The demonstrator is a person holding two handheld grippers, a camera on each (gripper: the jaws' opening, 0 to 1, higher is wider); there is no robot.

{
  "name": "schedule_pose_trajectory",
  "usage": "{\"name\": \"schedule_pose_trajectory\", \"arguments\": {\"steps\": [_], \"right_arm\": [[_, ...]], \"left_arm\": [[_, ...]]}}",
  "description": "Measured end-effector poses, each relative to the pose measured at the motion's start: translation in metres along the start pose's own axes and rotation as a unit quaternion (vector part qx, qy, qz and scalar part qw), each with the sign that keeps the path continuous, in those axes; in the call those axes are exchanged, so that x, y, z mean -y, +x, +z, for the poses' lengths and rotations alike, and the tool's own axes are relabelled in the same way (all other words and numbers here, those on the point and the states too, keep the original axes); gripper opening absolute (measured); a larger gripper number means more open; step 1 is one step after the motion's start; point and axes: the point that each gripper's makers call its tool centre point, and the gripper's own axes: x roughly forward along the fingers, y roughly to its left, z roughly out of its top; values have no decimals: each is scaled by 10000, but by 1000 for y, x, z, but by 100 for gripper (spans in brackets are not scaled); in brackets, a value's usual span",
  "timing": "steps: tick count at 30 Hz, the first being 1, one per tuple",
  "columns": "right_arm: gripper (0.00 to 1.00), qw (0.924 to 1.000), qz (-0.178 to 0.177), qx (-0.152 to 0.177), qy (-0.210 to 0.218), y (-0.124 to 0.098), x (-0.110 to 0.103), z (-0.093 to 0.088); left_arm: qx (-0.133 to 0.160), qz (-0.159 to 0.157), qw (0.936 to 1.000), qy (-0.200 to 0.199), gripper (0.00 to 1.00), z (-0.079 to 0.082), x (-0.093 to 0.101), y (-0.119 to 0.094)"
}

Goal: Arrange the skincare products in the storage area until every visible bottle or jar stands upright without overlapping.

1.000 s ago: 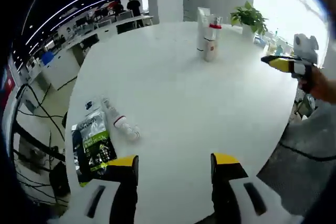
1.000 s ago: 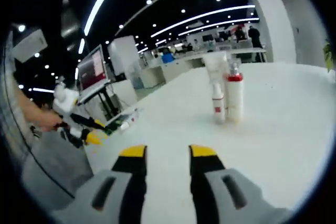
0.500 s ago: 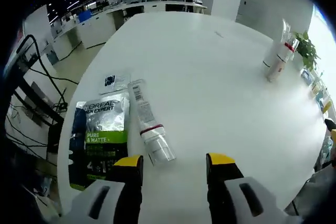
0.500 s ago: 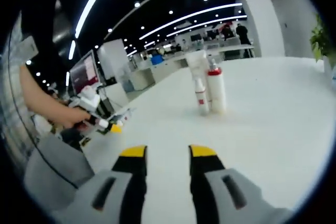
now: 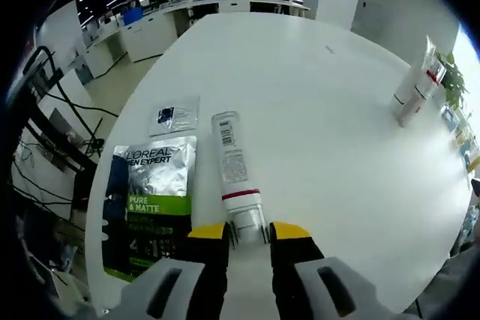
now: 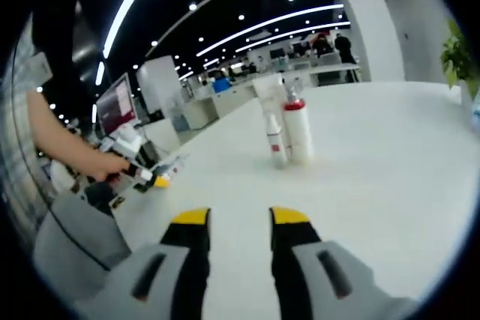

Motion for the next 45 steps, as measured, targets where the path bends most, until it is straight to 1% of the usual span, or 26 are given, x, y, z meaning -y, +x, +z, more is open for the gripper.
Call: {"name": "schedule_pose_trajectory", "arguments": {"steps": [2,3,4,5,6,8,9,11,15,17,18,19,20,21,22,23,26,27,28,31,34,35,39,42,43,45], "right_arm": [[29,10000,51,19,-35,2,-3,3],[29,9999,94,6,-62,3,-6,4],[29,9999,125,-4,-85,3,-8,4],[29,9997,164,-26,-157,4,-10,5],[29,9996,177,-35,-220,4,-12,5],[29,9990,251,-82,-362,6,-16,6],[29,9984,309,-139,-451,7,-19,5],[29,9972,399,-183,-599,7,-25,6],[29,9906,664,-369,-1137,7,-44,4],[29,9834,827,-466,-1548,7,-56,3],[29,9790,927,-526,-1740,7,-61,2],[29,9694,1120,-672,-2079,6,-69,-2],[29,9616,1186,-765,-2353,6,-72,-4],[29,9529,1251,-857,-2625,5,-76,-6],[30,9403,1409,-1044,-2916,5,-83,-11],[33,9314,1537,-1152,-3092,5,-87,-15],[44,9080,1683,-1390,-3576,7,-94,-20],[46,9018,1771,-1441,-3669,7,-98,-21],[46,8972,1830,-1457,-3745,7,-99,-21],[47,8713,1876,-1700,-4203,4,-98,-23],[52,8612,2042,-1834,-4277,1,-103,-27],[53,8526,2189,-1944,-4328,-1,-106,-32],[53,8223,2388,-2284,-4632,-4,-105,-52],[48,8056,2441,-2364,-4853,-2,-105,-61],[46,8023,2465,-2359,-4898,-2,-106,-63],[41,8021,2522,-2397,-4854,-3,-108,-67]], "left_arm": [[-12,-256,9993,276,20,0,9,-2],[46,-152,9973,717,19,3,8,-6],[65,-223,9949,981,19,3,13,-8],[-121,-457,9915,1210,19,-5,25,-9],[-187,-534,9892,1350,19,-8,31,-12],[-96,-580,9817,1810,18,-6,39,-15],[-142,-792,9732,2153,18,-11,54,-19],[-92,-1007,9613,2563,18,-15,70,-25],[-91,-1355,9402,3123,18,-31,101,-42],[-16,-1488,9318,3310,17,-38,116,-52],[-50,-1586,9252,3446,17,-43,122,-56],[-43,-1643,9181,3606,17,-49,131,-62],[-72,-1704,9065,3861,17,-57,138,-68],[-70,-1715,9039,3919,17,-59,141,-70],[-90,-1778,8926,4142,17,-68,149,-75],[-127,-1786,8878,4240,17,-72,153,-77],[-92,-1873,8826,4312,17,-81,168,-87],[-53,-1931,8769,4401,17,-83,175,-91],[-73,-1943,8766,4403,17,-85,178,-93],[-4,-2037,8697,4495,17,-88,195,-104],[42,-2082,8512,4818,17,-92,210,-111],[19,-2118,8426,4951,17,-95,217,-114],[119,-2141,8189,5323,17,-98,234,-124],[-23,-2218,8119,5400,17,-104,241,-132],[-45,-2252,8043,5500,17,-106,245,-135],[-70,-2202,7903,5717,17,-109,248,-139]]}}
